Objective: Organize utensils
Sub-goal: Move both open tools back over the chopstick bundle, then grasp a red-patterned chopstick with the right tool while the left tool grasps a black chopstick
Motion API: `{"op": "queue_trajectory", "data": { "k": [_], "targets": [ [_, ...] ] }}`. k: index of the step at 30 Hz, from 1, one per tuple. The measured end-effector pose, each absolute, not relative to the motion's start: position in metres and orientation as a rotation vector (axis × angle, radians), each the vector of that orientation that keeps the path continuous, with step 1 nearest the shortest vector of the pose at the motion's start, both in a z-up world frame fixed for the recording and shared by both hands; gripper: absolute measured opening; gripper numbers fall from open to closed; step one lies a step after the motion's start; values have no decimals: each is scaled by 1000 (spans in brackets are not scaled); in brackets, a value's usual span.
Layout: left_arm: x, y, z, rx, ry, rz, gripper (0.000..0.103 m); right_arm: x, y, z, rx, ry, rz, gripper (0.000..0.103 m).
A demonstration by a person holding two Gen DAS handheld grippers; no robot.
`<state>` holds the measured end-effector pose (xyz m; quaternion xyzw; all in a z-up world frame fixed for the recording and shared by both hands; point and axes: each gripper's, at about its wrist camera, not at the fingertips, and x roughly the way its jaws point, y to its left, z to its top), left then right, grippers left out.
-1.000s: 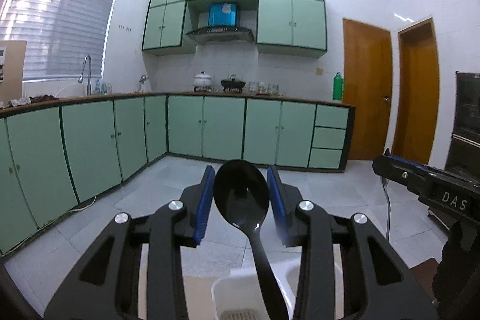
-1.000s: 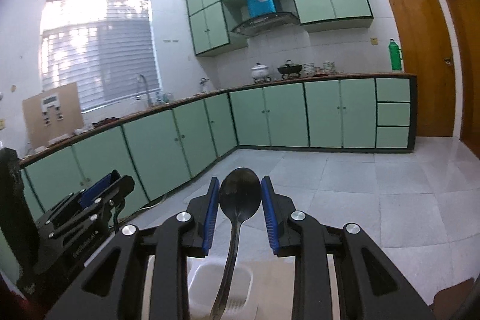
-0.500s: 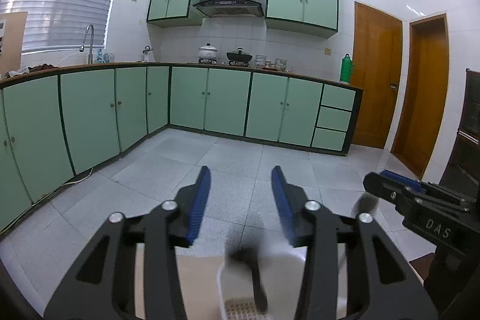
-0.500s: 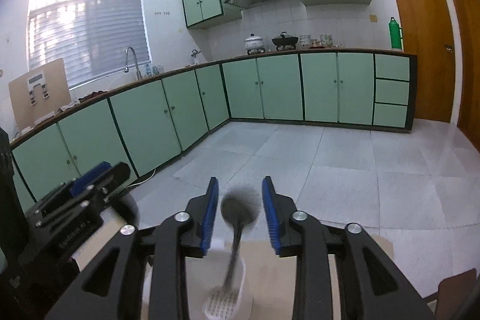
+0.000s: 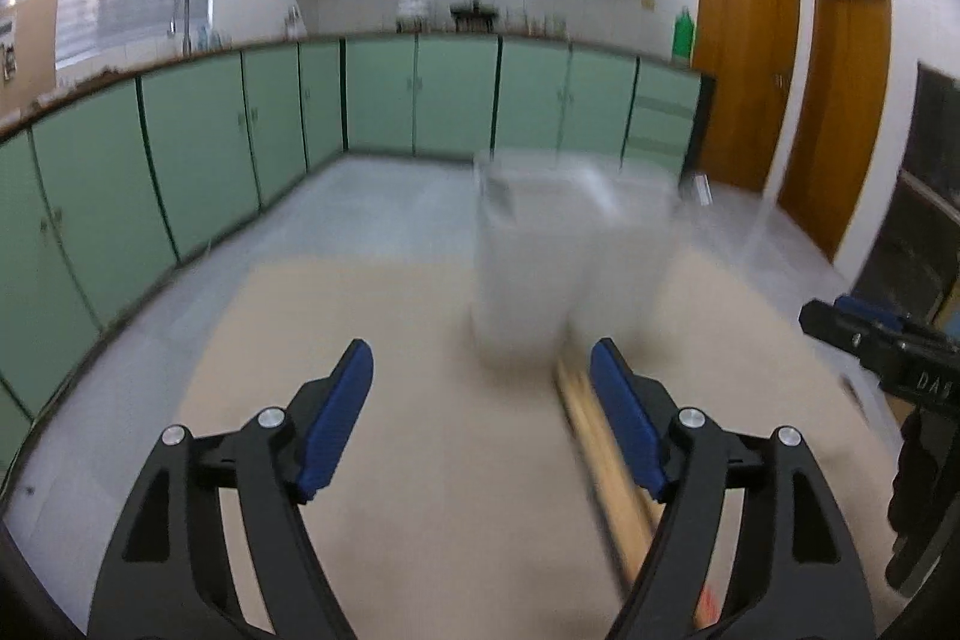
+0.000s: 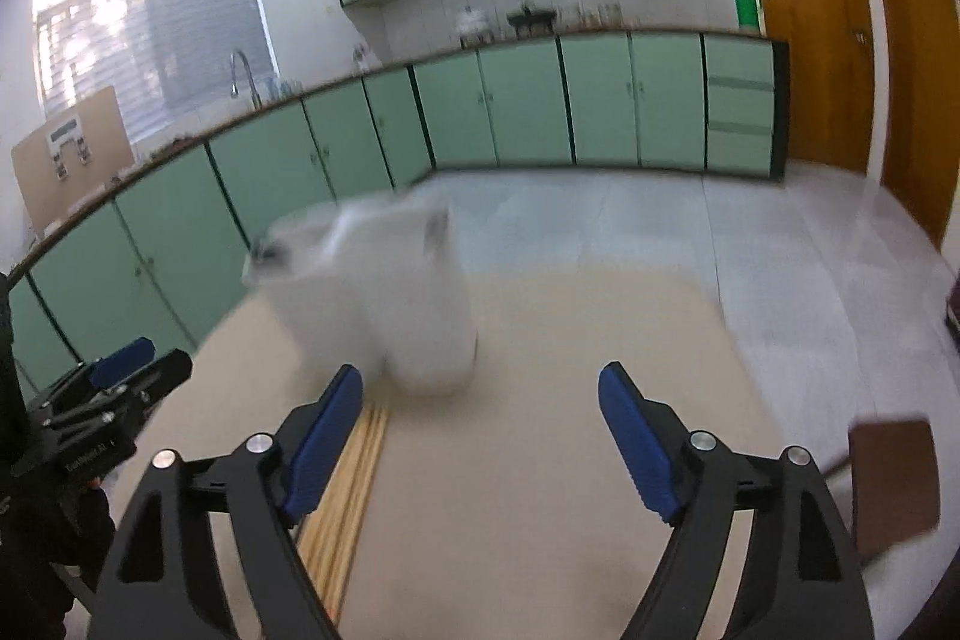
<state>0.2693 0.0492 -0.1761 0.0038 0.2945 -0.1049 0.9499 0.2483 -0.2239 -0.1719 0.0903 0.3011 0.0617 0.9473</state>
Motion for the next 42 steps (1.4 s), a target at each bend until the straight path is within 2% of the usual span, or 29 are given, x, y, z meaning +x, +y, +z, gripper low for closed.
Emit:
{"op": "queue_trajectory", "data": {
  "k": [5, 7, 12, 18, 29, 33, 34, 36, 42],
  "targets": [
    [211, 63, -219, 24, 750, -195, 74, 185, -204, -209, 141, 722, 115, 79],
    [196, 68, -229, 26, 776, -181, 75, 165, -196, -216, 130, 743, 121, 75],
    [177, 77, -241, -17, 855, -171, 76, 139, -176, -227, 137, 804, 190, 59],
    [165, 76, -245, -7, 866, -170, 76, 134, -153, -239, 93, 857, 212, 49],
    [166, 72, -247, -4, 886, -153, 78, 130, -156, -243, 26, 857, 120, 48],
    [165, 71, -246, 1, 884, -149, 78, 131, -162, -242, 85, 861, 168, 47],
    [164, 70, -245, 3, 883, -147, 78, 131, -160, -242, 91, 861, 182, 46],
    [163, 70, -245, 8, 882, -144, 78, 131, -155, -243, 82, 865, 200, 33],
    [159, 71, -245, 14, 886, -138, 79, 132, -144, -247, 57, 865, 211, 28]
  ]
}}
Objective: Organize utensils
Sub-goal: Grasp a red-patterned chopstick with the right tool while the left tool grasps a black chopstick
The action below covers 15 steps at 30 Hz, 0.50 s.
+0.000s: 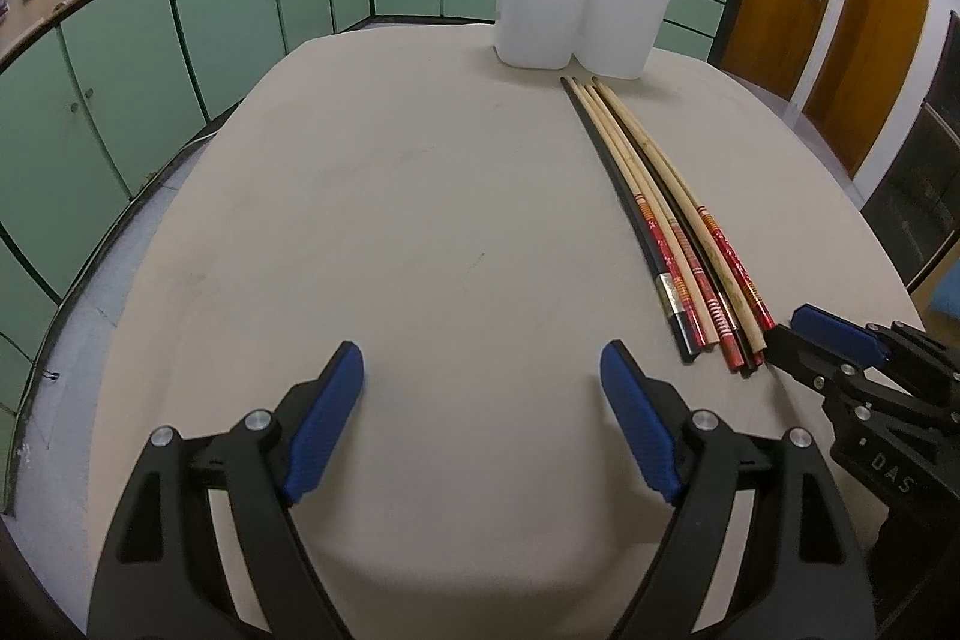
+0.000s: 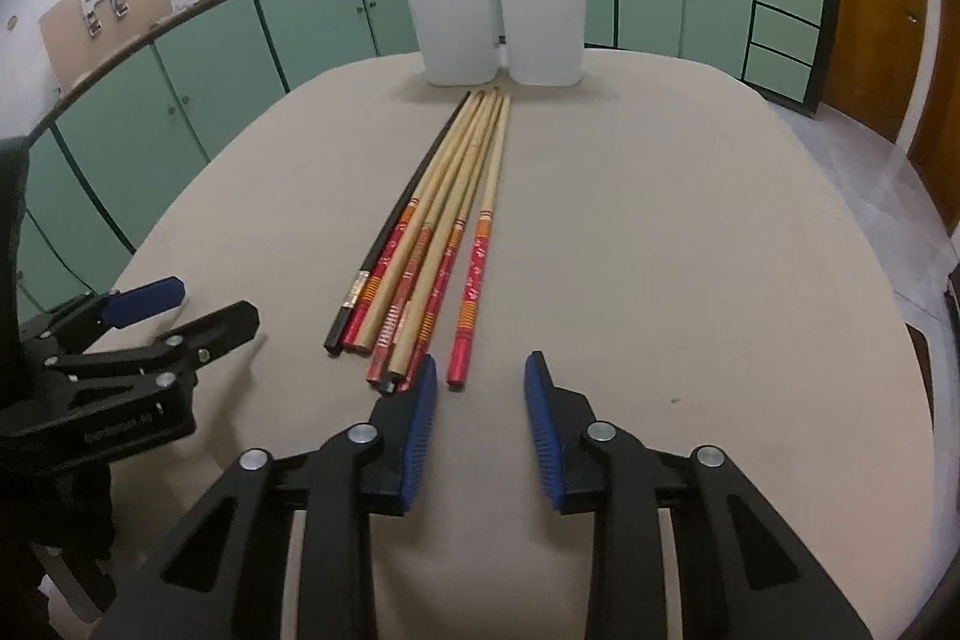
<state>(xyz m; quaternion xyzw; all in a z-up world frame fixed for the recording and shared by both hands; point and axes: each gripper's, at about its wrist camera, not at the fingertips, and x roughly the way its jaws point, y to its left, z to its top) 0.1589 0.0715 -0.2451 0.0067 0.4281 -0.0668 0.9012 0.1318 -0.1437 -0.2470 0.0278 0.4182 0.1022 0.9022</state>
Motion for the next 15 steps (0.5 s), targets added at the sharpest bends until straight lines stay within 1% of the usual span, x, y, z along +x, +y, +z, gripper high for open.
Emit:
{"op": "queue_trajectory", "data": {
  "k": [1, 4, 5, 15],
  "targets": [
    [159, 71, -245, 16, 887, -137, 79, 133, -142, -247, 57, 866, 212, 27],
    [158, 69, -246, 19, 890, -139, 79, 134, -139, -248, 39, 869, 207, 15],
    [158, 68, -246, 19, 891, -141, 79, 133, -139, -248, 43, 869, 212, 7],
    [163, 35, -245, 39, 902, -223, 79, 132, -161, -248, 67, 863, 167, 6]
  ]
}}
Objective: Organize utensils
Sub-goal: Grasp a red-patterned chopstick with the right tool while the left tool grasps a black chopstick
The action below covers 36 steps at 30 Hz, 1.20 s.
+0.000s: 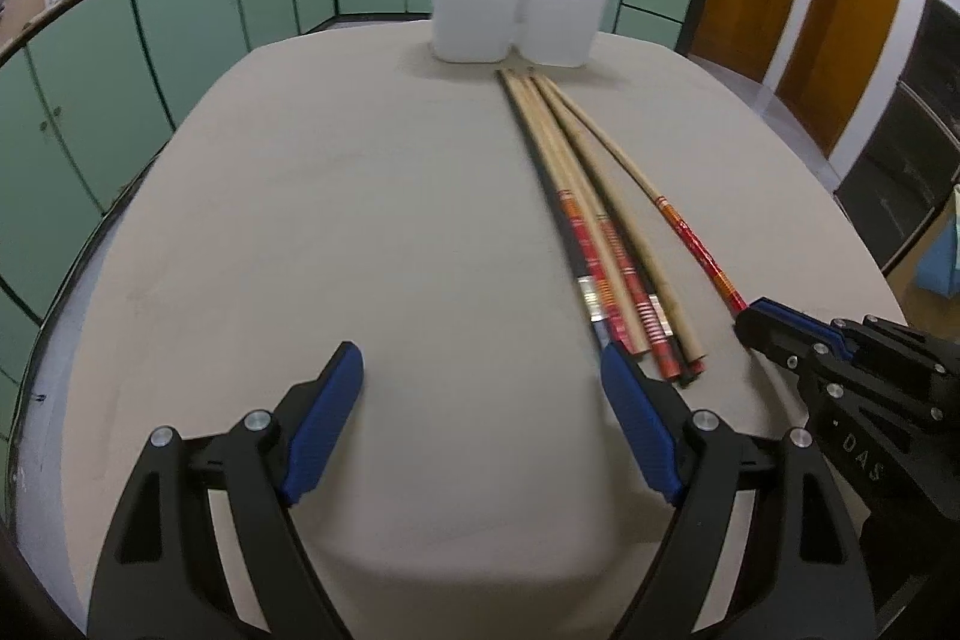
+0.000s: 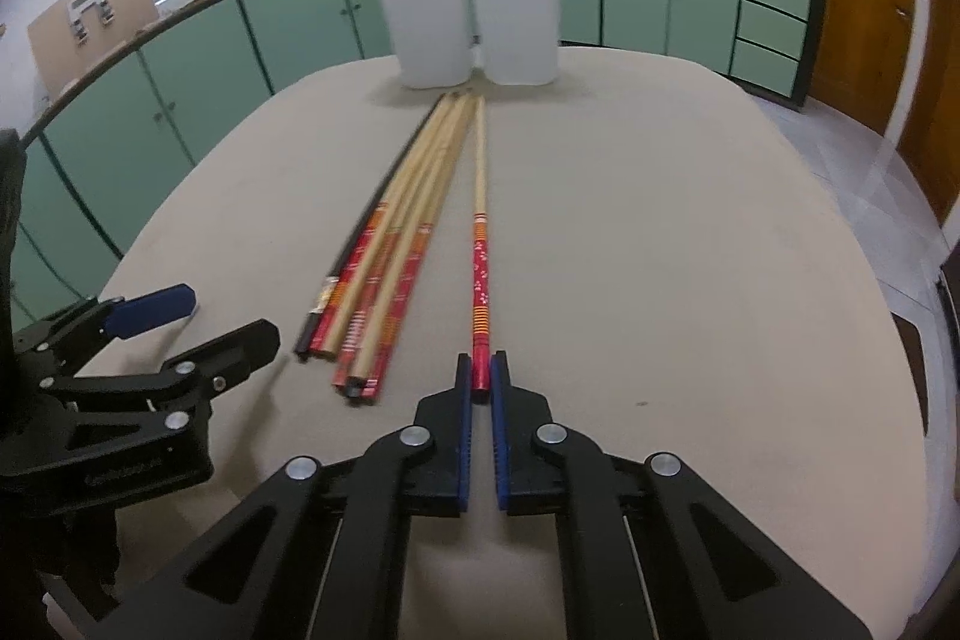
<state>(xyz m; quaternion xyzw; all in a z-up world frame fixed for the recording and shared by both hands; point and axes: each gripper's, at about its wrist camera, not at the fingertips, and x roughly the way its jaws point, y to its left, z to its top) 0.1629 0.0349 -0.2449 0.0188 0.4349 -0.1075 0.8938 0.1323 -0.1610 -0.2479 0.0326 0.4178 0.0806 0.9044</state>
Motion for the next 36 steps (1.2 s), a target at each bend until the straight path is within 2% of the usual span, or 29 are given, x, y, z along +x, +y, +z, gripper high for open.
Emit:
{"op": "queue_trajectory", "data": {
  "k": [7, 16, 25, 28, 31, 33, 34, 36],
  "targets": [
    [166, 18, -252, 100, 916, -221, 81, 133, -177, -249, 93, 865, 156, 6],
    [173, 41, -250, 72, 918, -116, 82, 134, -177, -250, 93, 863, 160, 6],
    [180, 36, -251, 74, 916, -140, 80, 135, -177, -250, 91, 865, 165, 7],
    [178, 36, -251, 73, 911, -145, 75, 136, -178, -251, 98, 867, 172, 7],
    [177, 36, -249, 69, 899, -154, 53, 136, -179, -251, 102, 869, 178, 6],
    [176, 33, -248, 80, 892, -172, 32, 136, -178, -251, 101, 868, 177, 6],
    [175, 31, -248, 83, 890, -181, 27, 136, -179, -251, 101, 868, 177, 6],
    [173, 28, -248, 86, 887, -199, 12, 136, -179, -251, 101, 868, 177, 6]
  ]
}}
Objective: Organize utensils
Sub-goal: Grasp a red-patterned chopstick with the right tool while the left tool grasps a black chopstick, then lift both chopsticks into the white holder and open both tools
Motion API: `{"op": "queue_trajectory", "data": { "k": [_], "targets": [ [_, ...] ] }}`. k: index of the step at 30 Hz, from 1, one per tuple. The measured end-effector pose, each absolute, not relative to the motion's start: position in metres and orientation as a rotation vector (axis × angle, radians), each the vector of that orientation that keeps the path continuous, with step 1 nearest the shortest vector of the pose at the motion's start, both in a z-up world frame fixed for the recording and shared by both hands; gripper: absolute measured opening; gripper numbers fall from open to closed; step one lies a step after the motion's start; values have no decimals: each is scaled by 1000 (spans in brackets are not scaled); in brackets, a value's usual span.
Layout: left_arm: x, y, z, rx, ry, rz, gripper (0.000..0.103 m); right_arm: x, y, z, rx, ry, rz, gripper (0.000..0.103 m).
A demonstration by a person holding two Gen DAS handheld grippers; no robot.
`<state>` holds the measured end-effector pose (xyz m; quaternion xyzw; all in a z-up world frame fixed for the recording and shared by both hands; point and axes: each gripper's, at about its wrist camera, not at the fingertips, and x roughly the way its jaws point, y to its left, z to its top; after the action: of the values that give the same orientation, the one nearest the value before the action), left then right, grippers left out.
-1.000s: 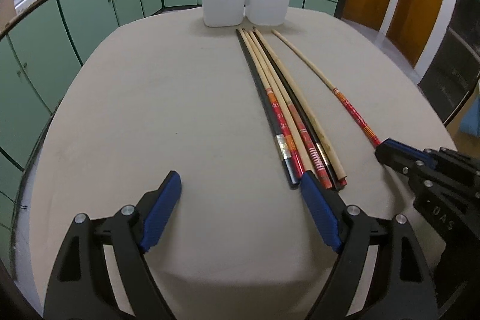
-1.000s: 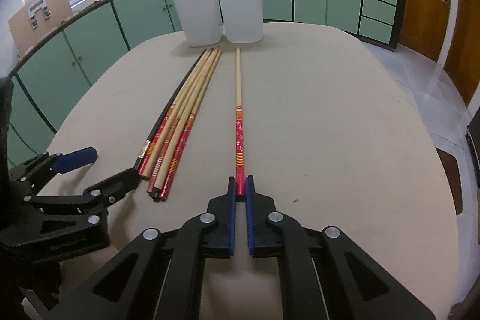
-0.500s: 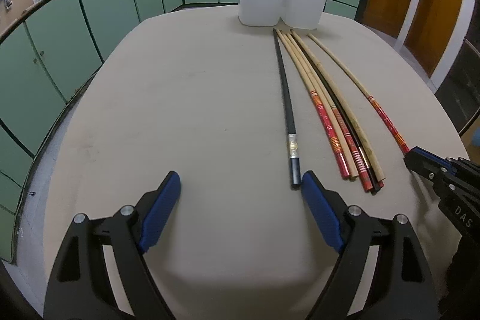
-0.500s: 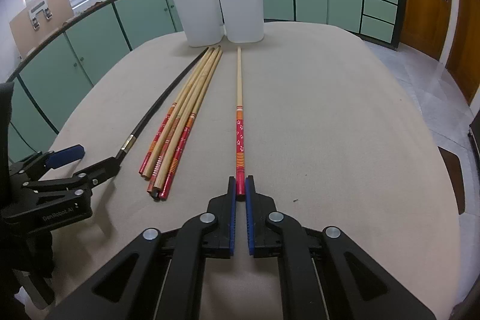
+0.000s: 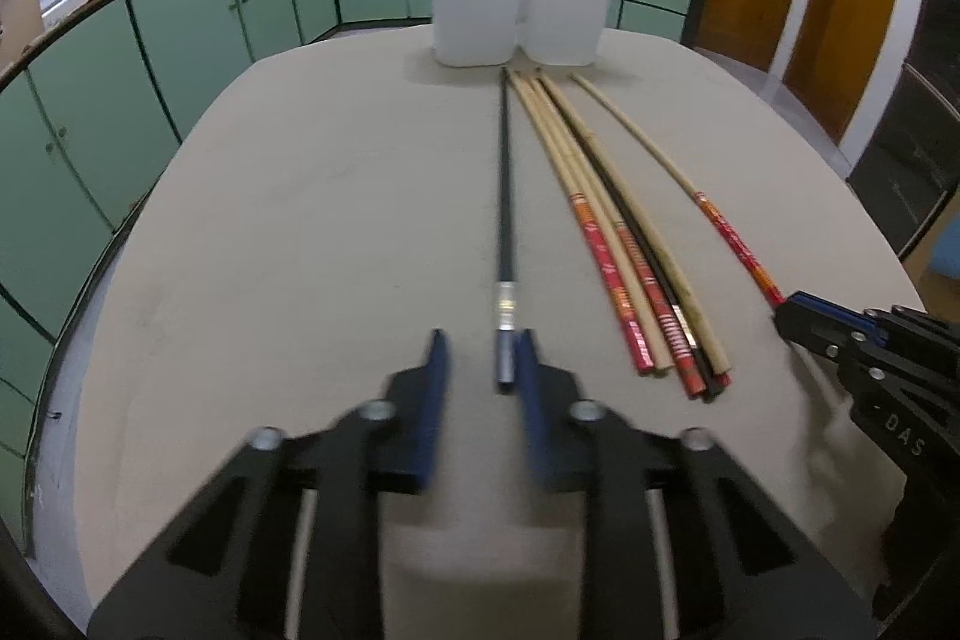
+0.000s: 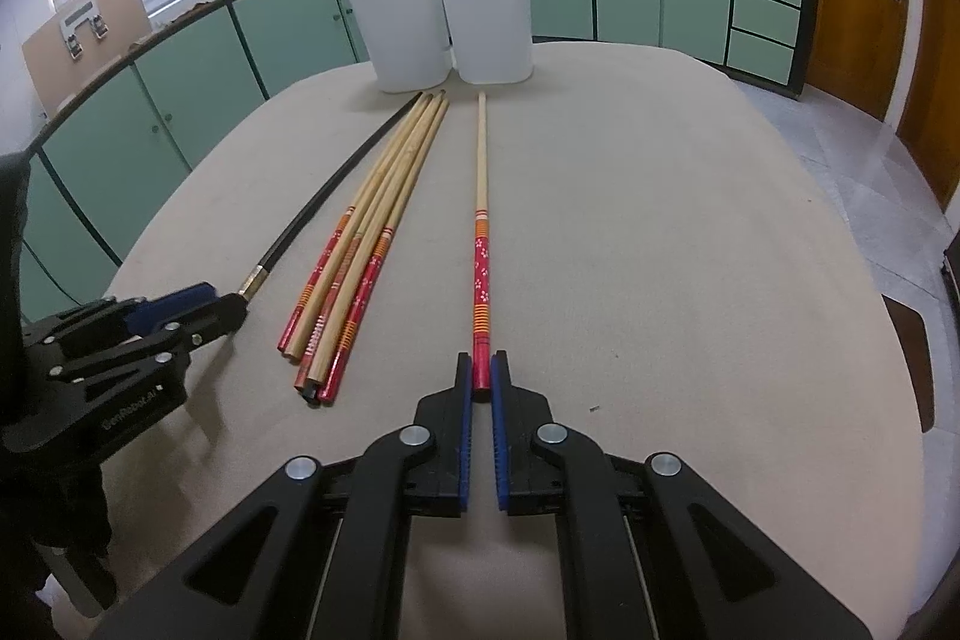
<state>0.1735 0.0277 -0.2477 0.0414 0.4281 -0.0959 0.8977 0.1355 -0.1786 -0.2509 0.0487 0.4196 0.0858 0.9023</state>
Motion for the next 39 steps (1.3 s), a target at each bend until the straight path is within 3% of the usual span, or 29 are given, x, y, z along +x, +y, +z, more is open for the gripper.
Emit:
{"op": "queue_trajectory", "data": {
  "k": [2, 14, 29, 39],
  "targets": [
    [173, 25, -248, 92, 886, -204, 6, 135, -179, -251, 101, 866, 178, 6],
    [158, 37, -207, 88, 792, -199, 6, 131, -186, -223, 97, 805, 175, 6],
    [163, 47, -88, 61, 570, -273, 6, 141, -202, -104, 49, 579, 225, 6],
    [192, 42, -46, 11, 528, -354, 6, 185, -206, -44, 61, 535, 306, 6]
  ]
}}
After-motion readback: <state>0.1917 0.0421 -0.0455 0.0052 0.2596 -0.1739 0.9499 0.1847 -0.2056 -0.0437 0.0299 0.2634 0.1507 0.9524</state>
